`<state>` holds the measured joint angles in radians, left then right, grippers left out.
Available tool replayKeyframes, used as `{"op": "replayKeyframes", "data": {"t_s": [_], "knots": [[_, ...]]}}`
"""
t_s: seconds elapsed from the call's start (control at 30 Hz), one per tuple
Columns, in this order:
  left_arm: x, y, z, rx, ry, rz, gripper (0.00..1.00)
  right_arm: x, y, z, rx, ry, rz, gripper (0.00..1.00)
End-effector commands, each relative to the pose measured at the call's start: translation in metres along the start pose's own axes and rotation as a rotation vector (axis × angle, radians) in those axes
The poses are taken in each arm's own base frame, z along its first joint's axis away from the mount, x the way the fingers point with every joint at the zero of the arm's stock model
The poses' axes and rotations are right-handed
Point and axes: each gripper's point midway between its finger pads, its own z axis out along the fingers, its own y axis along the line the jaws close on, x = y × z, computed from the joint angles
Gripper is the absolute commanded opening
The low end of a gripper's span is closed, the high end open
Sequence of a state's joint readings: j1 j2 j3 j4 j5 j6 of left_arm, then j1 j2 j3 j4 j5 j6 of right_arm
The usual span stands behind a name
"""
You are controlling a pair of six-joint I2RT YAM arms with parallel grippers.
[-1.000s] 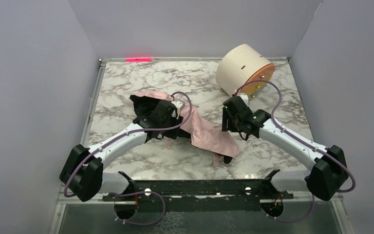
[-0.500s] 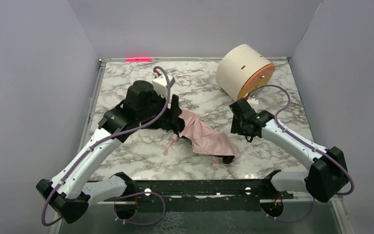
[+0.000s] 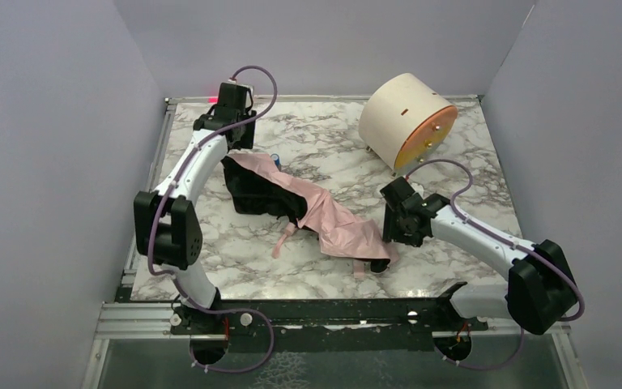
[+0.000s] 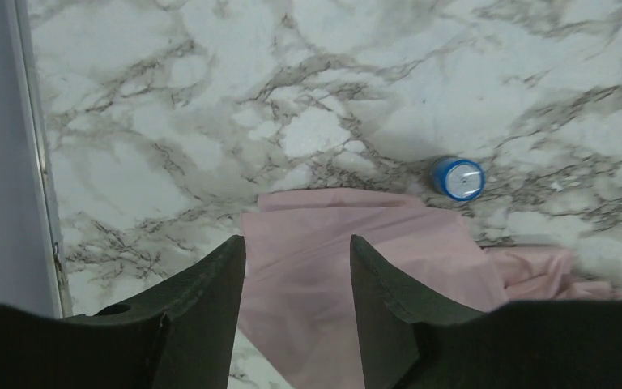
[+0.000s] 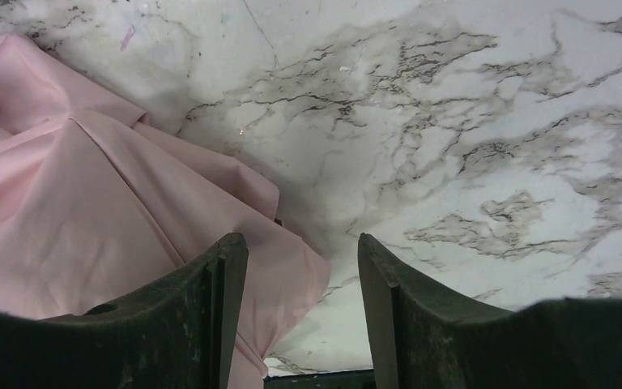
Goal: Put away the umbrella
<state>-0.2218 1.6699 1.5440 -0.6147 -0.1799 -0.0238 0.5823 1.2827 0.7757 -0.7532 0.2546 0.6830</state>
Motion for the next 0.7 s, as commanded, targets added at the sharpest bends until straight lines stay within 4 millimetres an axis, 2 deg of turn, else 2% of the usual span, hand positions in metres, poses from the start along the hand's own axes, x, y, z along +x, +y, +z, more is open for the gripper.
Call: {"op": "replayKeyframes", "data": {"t_s": [0.0, 0.13, 0.23, 0.47, 0.67], "knots": [[0.029, 0.012, 0.029, -0.066, 0.123, 0.108, 0.48, 0.009, 0.011, 0.002, -0.061, 0.036, 0.032, 0.58], [0.061, -0.006, 0.059, 0.017, 0.227, 0.139, 0.45, 0.017, 0.013, 0.012, -0.072, 0.055, 0.042, 0.58], [0.084, -0.024, 0.066, 0.095, 0.301, 0.154, 0.39, 0.024, 0.018, 0.018, -0.094, 0.082, 0.042, 0.56], [0.134, -0.079, 0.052, 0.226, 0.391, 0.199, 0.35, 0.024, 0.054, 0.021, -0.250, 0.125, 0.067, 0.51], [0.169, -0.132, 0.026, 0.352, 0.434, 0.208, 0.31, 0.007, 0.084, 0.022, -0.340, 0.119, 0.115, 0.50]]}}
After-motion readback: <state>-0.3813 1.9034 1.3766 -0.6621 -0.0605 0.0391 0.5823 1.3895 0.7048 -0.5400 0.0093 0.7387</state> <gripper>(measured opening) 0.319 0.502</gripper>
